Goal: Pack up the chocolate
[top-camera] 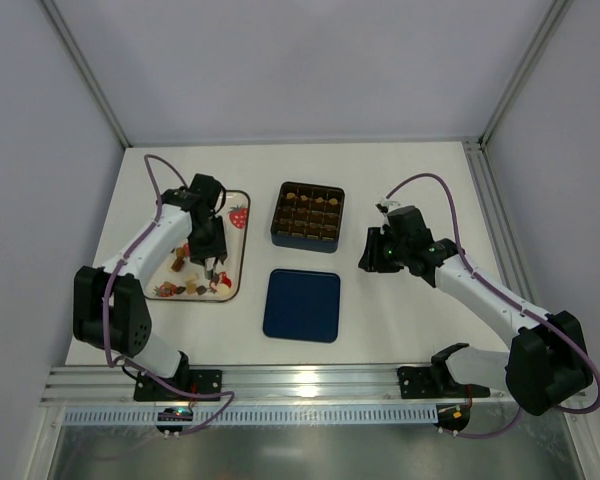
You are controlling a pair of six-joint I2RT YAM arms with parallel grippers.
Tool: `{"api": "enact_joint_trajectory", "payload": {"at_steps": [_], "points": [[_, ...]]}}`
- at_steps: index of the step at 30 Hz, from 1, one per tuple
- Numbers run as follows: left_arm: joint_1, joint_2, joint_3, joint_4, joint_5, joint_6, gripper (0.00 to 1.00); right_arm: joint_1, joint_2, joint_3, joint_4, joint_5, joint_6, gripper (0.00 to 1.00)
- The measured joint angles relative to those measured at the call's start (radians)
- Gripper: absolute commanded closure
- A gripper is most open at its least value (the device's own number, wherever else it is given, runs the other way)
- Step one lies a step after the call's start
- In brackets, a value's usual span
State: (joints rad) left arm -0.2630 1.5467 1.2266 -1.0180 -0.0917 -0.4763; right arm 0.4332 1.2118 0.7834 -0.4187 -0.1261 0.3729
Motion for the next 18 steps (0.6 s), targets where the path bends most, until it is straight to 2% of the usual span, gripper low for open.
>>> {"api": "enact_joint_trajectory", "payload": {"at_steps": [10, 18], "points": [[0.001, 0.003, 0.0, 0.02, 0.026, -0.043, 0.59, 0.0, 0.0, 0.0, 0.008, 0.0, 0.0, 0.6], [0.002, 0.065, 0.053, 0.023, 0.026, -0.04, 0.6, 0.0, 0.0, -0.003, 0.011, 0.0, 0.0, 0.6]]}}
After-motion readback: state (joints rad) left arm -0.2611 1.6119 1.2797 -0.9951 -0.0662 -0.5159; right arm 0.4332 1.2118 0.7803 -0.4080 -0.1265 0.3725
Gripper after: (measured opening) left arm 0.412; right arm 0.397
